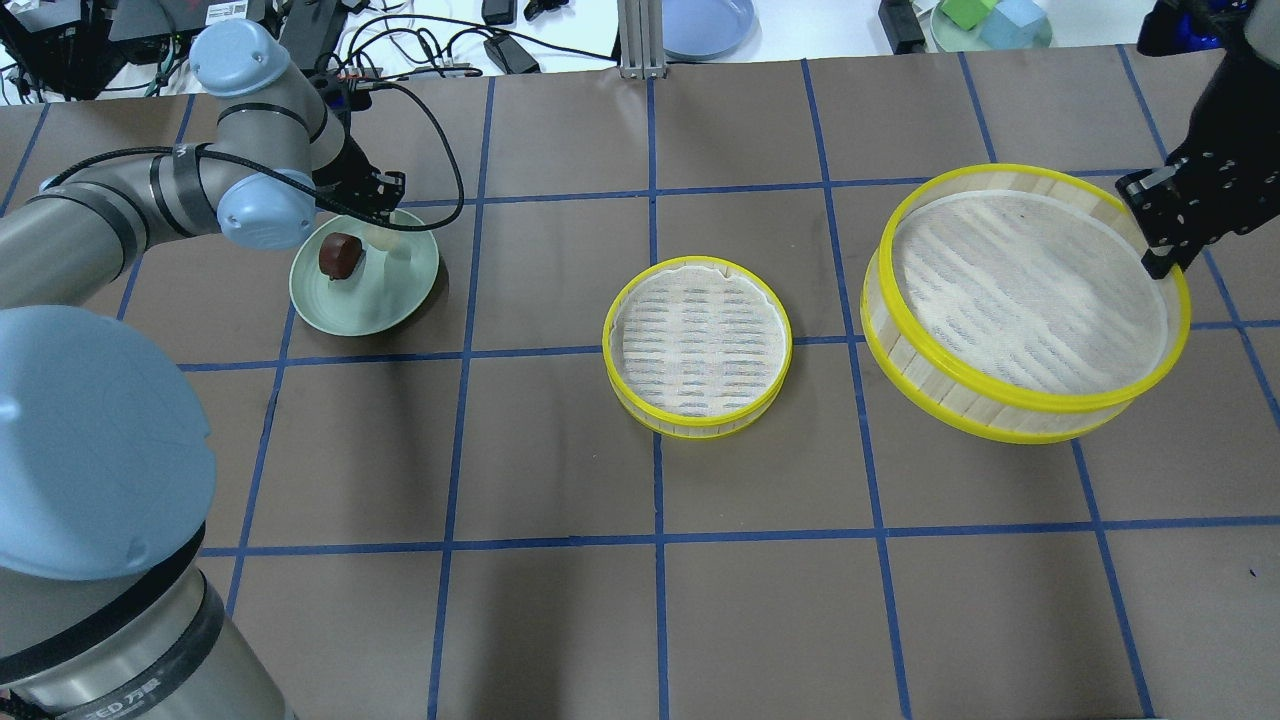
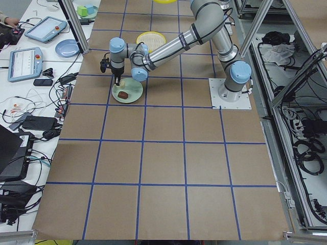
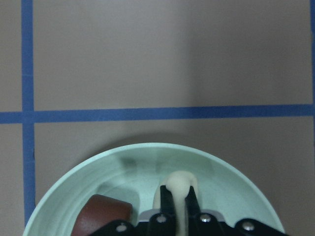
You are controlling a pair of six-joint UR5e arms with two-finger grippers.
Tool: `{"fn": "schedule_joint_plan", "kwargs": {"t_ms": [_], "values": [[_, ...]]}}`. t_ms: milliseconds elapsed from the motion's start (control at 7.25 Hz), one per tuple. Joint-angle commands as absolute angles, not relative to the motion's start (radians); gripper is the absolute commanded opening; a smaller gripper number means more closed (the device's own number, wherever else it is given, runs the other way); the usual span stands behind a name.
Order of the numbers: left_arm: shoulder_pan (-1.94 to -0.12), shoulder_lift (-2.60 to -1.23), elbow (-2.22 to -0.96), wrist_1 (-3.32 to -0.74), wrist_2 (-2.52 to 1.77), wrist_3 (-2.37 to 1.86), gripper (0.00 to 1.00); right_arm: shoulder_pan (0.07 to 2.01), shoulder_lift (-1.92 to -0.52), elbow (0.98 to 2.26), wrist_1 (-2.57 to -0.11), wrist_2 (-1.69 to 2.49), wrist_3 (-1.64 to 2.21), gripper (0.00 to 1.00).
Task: Place buns in different layers of steamer
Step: 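Carry the white bun with the left gripper into the bottom steamer tier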
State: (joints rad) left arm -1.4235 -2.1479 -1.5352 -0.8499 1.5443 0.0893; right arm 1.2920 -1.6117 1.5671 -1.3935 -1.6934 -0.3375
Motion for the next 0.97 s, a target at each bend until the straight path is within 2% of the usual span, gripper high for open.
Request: {"fn": "schedule_joint_plan", "kwargs": {"t_ms": [0,276,828], "values": [[-1.529,-2.056,-1.536,-0.925,1.501,-0.169,0.0,1.292,-1.612,1.569,-1.393,-1.694,-0.345,0.0],[-1.606,-2.022,-1.548,-0.925,1.435,-0.353,0.0,1.292,-1.612,1.569,-1.393,-1.694,-0.347,0.0],[-1.811,-2.042,-1.566,-0.91,1.256,-0.638,0.0,1.292,-1.612,1.569,-1.393,-1.692,-0.347,0.0]]}}
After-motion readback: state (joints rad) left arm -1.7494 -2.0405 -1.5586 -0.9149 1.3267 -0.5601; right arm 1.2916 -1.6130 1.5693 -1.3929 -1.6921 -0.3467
